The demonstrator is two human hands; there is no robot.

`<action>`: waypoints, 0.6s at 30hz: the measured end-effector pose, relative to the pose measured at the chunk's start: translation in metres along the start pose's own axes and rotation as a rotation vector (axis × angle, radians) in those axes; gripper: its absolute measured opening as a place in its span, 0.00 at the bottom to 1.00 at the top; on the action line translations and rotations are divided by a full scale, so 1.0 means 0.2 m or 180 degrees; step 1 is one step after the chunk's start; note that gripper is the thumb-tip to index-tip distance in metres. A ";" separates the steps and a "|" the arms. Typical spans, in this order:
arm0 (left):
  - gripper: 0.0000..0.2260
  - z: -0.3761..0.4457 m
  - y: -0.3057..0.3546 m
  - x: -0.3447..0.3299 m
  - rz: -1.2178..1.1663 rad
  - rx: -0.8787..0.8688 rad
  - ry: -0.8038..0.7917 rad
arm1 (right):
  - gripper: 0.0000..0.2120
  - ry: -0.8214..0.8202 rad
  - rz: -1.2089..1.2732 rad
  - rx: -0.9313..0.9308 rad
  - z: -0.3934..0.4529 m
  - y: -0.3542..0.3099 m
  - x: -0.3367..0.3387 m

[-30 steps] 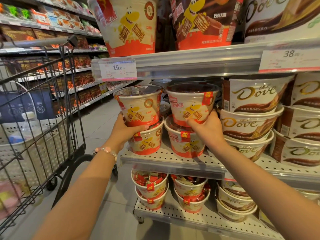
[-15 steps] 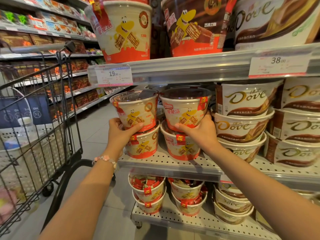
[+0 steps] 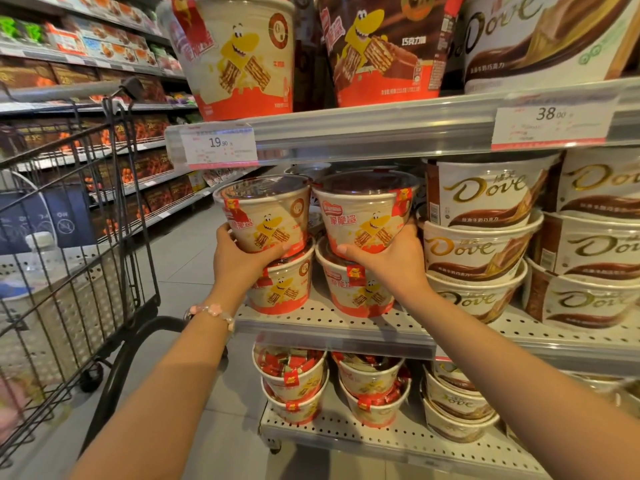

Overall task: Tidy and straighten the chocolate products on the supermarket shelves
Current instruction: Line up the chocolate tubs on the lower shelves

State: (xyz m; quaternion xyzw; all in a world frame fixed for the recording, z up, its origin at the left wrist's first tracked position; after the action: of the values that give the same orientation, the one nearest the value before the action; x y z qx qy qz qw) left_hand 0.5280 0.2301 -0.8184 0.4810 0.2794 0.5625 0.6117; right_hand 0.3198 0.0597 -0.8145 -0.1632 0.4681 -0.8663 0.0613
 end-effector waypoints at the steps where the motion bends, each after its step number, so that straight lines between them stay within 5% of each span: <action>1: 0.38 -0.01 0.00 0.00 -0.0043 -0.0017 0.0033 | 0.41 0.0026 -0.0014 0.0006 0.00 0.00 0.00; 18: 0.49 -0.06 0.03 0.00 0.0448 -0.0192 0.0340 | 0.37 -0.0171 0.0160 0.0083 -0.02 -0.01 0.02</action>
State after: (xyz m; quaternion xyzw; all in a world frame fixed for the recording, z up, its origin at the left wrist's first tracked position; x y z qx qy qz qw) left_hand 0.5147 0.2322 -0.8178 0.4502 0.2600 0.6371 0.5691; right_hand 0.3144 0.0619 -0.8137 -0.1738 0.4589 -0.8658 0.0977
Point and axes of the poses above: each hand's wrist, its own z-axis towards the middle knuckle, its own x-axis out of the back of the hand, y = z × x, the point moved 5 cm from there along z, towards the middle knuckle, and after that the axes turned 4 degrees about y, right-handed, at the moved point
